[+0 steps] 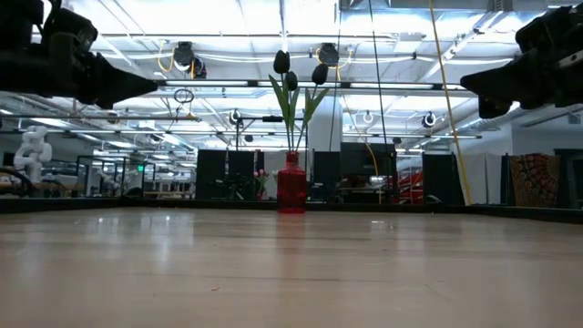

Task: Sort flowers into vase by color
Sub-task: Return to Home Position

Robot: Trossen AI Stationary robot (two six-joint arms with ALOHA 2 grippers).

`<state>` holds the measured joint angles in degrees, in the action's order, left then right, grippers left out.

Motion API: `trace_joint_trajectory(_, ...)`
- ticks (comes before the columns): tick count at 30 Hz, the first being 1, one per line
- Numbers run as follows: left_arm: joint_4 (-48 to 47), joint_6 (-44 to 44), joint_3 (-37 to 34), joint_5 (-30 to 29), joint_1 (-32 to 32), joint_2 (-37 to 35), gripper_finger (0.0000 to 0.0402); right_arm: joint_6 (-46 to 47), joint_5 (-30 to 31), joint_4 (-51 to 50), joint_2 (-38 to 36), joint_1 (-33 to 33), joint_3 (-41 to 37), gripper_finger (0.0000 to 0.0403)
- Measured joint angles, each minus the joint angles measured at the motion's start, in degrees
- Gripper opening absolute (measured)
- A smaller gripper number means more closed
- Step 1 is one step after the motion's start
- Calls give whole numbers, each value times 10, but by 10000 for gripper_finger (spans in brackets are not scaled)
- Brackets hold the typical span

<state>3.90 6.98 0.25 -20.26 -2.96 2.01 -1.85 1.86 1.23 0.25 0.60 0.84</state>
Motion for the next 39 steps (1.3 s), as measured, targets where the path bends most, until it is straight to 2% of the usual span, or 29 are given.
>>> trace_joint_trajectory(7,-2,13,0,9,0,-16,10,14,-1,0,0,-2,0,0)
trace_joint_trajectory(13,-5,31,0,46,0,-16,10,23,-5,-1,0,-2,0,0)
trace_joint_trajectory(18,-8,41,0,55,24,-16,10,31,-7,-2,0,-2,0,0)
trace_joint_trajectory(22,-13,36,0,91,62,-16,10,31,-7,-2,0,-2,0,0)
trace_joint_trajectory(26,-23,13,0,159,88,-16,10,28,-7,-2,0,-2,0,0)
trace_joint_trajectory(39,-33,-22,0,201,101,-9,10,33,-3,-2,0,-2,0,0)
